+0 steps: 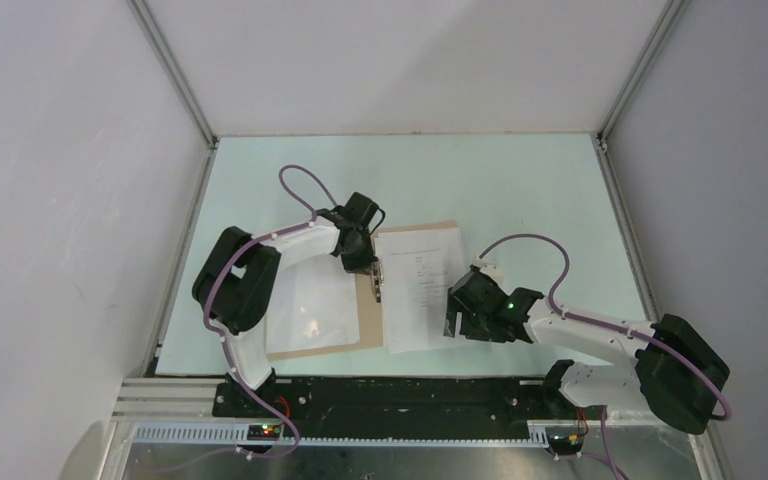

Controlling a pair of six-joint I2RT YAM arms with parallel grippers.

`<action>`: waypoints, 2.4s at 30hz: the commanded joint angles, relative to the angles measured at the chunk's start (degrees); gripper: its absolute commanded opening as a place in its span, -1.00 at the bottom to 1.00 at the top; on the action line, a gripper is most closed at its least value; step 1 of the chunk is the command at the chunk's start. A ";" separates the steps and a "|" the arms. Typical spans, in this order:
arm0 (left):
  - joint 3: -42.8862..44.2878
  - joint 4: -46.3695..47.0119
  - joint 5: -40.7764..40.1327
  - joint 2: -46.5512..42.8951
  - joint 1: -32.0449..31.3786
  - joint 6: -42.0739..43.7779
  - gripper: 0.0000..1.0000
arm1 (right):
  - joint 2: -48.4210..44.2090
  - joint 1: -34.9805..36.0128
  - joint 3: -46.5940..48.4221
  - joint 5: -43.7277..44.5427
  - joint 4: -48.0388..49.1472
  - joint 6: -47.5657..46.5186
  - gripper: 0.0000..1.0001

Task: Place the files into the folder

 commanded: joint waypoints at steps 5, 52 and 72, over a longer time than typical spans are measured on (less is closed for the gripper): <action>1.58 0.49 0.70 1.32 -0.61 -0.77 -1.00 | 2.14 2.17 2.84 3.19 0.09 1.12 0.73; 0.85 1.14 1.06 1.93 -0.56 -0.43 -1.00 | 10.10 4.80 11.50 8.34 -5.27 -2.79 0.76; 1.53 1.09 2.42 2.56 -0.61 0.99 -1.00 | 11.43 -25.09 12.51 -15.71 18.82 -14.28 0.82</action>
